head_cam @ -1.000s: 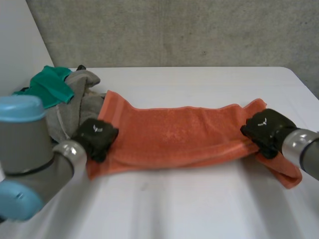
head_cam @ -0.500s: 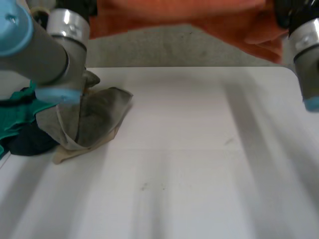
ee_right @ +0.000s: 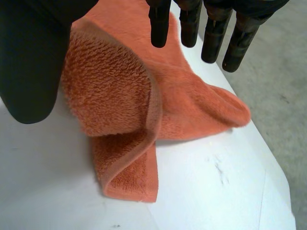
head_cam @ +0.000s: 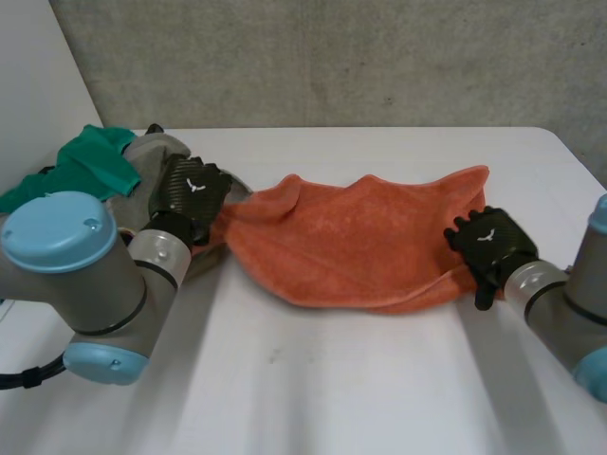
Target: Fold the laundry.
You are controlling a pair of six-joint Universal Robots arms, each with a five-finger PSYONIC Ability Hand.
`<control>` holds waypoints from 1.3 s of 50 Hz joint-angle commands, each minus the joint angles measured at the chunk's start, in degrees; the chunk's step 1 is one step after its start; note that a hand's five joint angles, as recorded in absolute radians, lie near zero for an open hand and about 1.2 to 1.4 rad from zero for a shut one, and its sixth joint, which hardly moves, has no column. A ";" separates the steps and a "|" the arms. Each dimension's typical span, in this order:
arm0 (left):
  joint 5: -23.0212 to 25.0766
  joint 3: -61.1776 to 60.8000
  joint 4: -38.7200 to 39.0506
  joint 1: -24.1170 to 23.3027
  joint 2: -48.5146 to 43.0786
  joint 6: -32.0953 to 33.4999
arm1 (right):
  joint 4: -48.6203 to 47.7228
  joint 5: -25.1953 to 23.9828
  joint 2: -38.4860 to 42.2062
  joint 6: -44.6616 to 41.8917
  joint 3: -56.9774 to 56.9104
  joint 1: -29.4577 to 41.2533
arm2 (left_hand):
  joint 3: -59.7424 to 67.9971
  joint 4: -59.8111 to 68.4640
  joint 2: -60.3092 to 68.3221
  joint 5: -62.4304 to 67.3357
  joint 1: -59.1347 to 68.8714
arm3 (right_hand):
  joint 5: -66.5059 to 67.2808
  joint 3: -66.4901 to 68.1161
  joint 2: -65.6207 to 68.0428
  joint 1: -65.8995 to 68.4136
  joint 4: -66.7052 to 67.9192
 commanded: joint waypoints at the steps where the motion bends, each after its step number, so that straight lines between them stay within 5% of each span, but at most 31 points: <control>1: 0.54 -1.90 -0.28 0.43 5.20 -0.76 | 4.76 -7.31 -8.23 18.10 -0.51 -6.12 | 11.62 11.07 11.43 14.78 14.81 | -3.82 -2.42 -2.77 -1.37 -3.24; 6: 0.98 -2.34 -0.36 1.04 6.61 -2.78 | 13.35 -14.69 -9.02 28.30 -3.84 -13.14 | 11.62 11.07 11.43 14.78 14.81 | -3.82 -2.42 -2.77 -1.37 -3.24; 13: 0.98 -2.25 -0.45 2.27 7.05 -3.31 | 25.14 -19.80 -6.05 29.19 -10.26 -19.56 | 11.62 11.07 11.43 14.78 14.81 | 5.16 6.56 6.21 7.62 5.74; 24: 0.98 -2.34 -0.63 2.54 7.05 -3.75 | 29.55 -20.60 1.70 29.63 -10.71 -20.89 | 11.62 11.07 11.43 14.78 14.81 | 15.44 16.84 16.49 17.89 16.02; 42: 0.98 -2.17 -1.51 3.41 8.28 -3.92 | 17.34 -16.29 7.32 32.27 -9.92 -14.83 | 11.62 11.07 11.43 14.78 14.81 | 25.01 26.41 26.07 27.47 25.60; 50: 0.89 -2.34 -2.56 3.50 9.33 -4.01 | 15.05 -14.71 9.52 32.01 -11.41 -12.63 | 11.62 11.07 11.43 14.78 14.81 | 44.17 45.58 45.23 46.63 44.76; 52: 0.89 -2.34 -3.18 3.50 9.68 -4.10 | 15.05 -14.09 9.79 31.65 -11.59 -12.63 | 11.62 11.07 11.43 14.78 14.81 | 66.08 67.48 67.13 68.53 66.66; 61: 0.89 -2.69 -9.58 4.73 13.98 -3.84 | 15.84 -13.92 2.07 28.94 -11.76 -13.33 | 11.62 11.07 11.43 14.78 14.81 | 66.18 67.58 67.23 68.63 66.76; 65: 0.98 -3.31 -16.61 5.52 17.94 -3.22 | 22.15 -13.83 -7.33 18.59 -11.50 -14.30 | 11.62 11.07 11.43 14.78 14.81 | 66.18 67.58 67.23 68.63 66.76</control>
